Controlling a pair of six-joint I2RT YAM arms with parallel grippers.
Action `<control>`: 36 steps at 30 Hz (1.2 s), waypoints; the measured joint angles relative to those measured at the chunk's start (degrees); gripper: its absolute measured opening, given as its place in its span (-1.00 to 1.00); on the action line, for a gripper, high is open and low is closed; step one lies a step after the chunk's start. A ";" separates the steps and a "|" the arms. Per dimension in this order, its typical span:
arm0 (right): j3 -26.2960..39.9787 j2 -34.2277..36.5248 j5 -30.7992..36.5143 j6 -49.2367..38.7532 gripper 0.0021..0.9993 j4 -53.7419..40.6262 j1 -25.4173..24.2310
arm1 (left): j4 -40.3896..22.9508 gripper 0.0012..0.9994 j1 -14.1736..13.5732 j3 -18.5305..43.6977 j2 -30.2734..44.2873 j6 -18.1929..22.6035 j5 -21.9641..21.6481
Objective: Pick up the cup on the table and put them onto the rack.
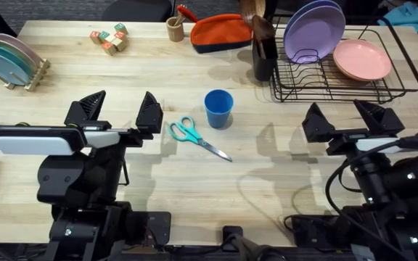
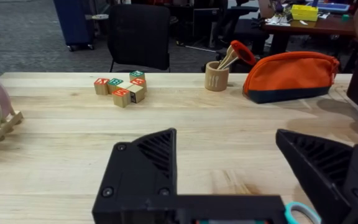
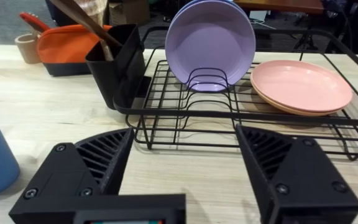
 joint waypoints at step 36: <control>13.05 4.82 -0.17 -0.67 0.99 -19.10 0.00 | -15.81 0.99 0.00 15.97 4.85 -0.02 0.00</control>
